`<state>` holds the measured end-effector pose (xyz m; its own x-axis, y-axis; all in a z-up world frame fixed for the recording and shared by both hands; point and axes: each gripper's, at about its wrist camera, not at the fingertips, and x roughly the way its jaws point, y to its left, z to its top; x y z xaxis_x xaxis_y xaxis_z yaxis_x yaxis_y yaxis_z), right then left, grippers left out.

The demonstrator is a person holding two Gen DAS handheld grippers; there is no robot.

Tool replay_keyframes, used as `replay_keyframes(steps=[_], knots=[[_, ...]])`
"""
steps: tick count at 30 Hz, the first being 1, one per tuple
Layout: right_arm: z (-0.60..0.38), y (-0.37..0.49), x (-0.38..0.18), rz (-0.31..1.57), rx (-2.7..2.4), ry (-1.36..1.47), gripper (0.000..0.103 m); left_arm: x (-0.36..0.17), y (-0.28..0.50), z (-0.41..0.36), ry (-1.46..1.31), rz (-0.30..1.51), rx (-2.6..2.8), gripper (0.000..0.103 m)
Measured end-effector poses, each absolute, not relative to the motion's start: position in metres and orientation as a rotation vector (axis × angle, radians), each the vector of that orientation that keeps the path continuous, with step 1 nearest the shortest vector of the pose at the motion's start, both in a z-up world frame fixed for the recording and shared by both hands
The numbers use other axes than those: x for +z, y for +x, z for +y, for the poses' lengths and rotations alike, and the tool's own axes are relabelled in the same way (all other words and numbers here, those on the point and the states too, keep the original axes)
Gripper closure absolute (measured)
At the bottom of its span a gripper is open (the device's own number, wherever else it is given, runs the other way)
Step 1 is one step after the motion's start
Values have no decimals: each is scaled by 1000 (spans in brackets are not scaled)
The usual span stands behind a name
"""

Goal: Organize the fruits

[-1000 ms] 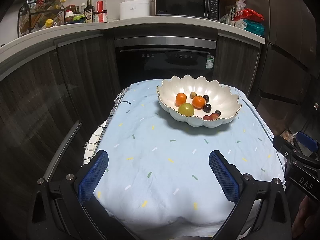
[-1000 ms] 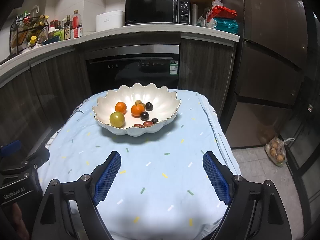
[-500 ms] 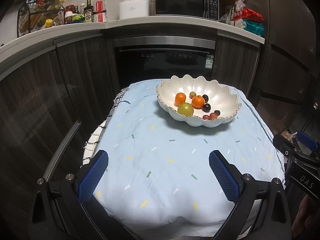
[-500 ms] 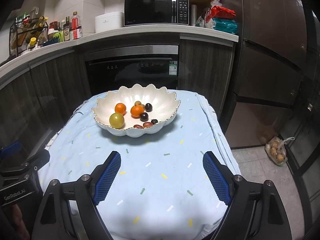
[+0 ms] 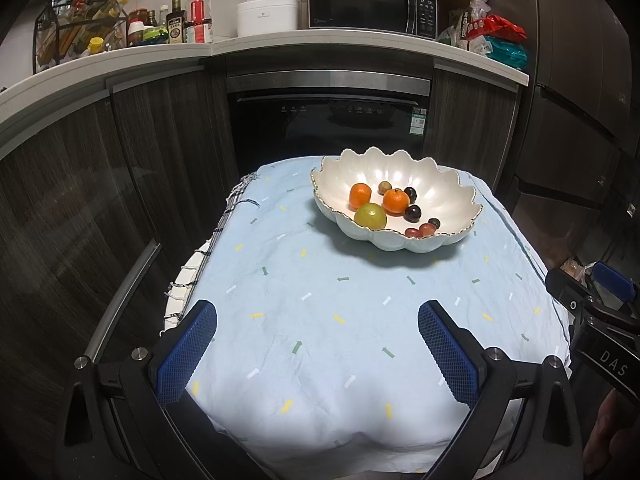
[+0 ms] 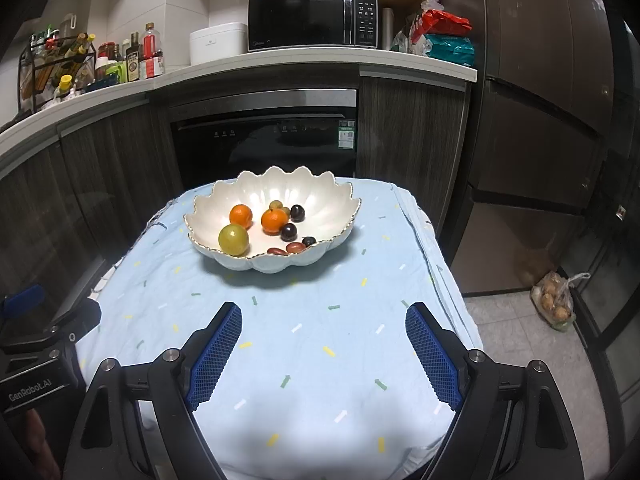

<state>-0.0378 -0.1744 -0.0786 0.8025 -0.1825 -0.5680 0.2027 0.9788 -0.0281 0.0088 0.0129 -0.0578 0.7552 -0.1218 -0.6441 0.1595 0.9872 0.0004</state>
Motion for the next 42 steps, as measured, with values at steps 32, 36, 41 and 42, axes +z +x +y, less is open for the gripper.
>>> replay_keyframes(steps=[32, 36, 41, 42], knots=[[-174, -38, -80, 608, -205, 36, 18, -61, 11, 12, 52, 723, -161, 0], [-174, -38, -80, 607, -205, 37, 18, -61, 11, 12, 53, 724, -161, 0], [-174, -38, -81, 609, -205, 38, 18, -61, 12, 12, 54, 724, -162, 0], [-174, -38, -81, 609, -204, 38, 18, -61, 12, 12, 54, 725, -162, 0]])
